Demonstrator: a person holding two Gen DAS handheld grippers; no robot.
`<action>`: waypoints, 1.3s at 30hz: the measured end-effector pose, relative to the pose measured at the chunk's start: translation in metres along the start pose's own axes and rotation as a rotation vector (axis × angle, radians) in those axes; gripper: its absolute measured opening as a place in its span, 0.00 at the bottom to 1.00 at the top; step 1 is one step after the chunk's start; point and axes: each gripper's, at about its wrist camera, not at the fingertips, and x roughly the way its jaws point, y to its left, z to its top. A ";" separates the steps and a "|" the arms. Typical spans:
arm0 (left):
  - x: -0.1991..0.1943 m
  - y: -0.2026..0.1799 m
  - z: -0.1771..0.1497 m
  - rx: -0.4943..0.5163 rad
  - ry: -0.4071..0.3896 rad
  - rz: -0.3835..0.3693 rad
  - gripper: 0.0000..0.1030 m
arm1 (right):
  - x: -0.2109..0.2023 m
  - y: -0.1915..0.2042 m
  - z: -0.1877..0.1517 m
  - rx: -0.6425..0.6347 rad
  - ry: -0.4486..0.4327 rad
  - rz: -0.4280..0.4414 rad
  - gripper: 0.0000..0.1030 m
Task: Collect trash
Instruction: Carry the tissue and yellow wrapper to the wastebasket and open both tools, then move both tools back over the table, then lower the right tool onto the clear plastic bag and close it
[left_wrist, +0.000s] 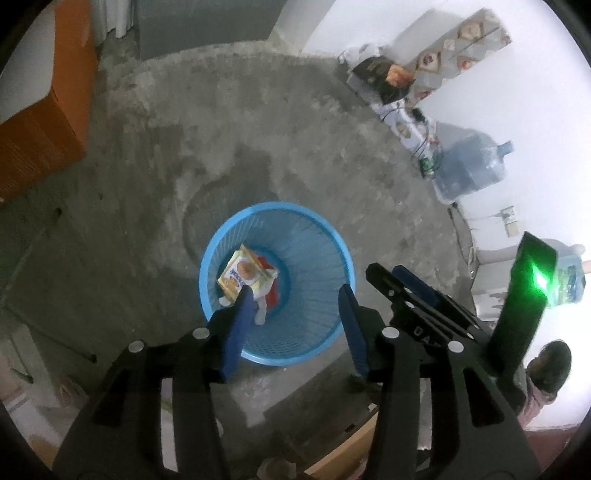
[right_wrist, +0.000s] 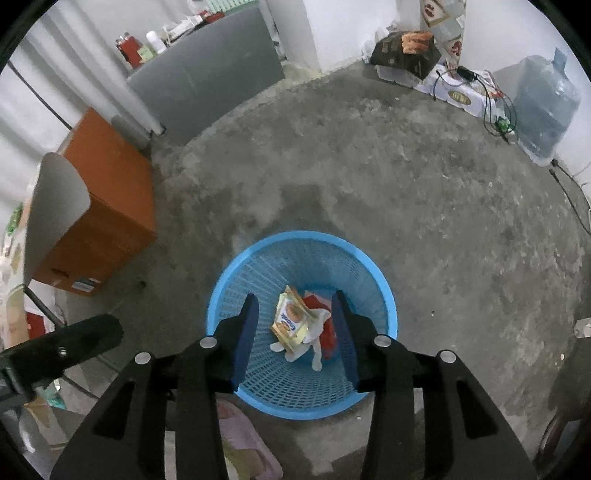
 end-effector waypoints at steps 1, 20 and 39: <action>-0.009 0.001 -0.002 0.006 -0.011 -0.006 0.46 | -0.004 0.001 0.000 -0.004 -0.006 0.006 0.40; -0.248 0.104 -0.064 -0.001 -0.321 0.028 0.49 | -0.157 0.151 0.000 -0.268 -0.071 0.355 0.52; -0.374 0.269 -0.081 -0.355 -0.382 -0.059 0.52 | -0.072 0.380 -0.001 -0.092 0.374 0.621 0.53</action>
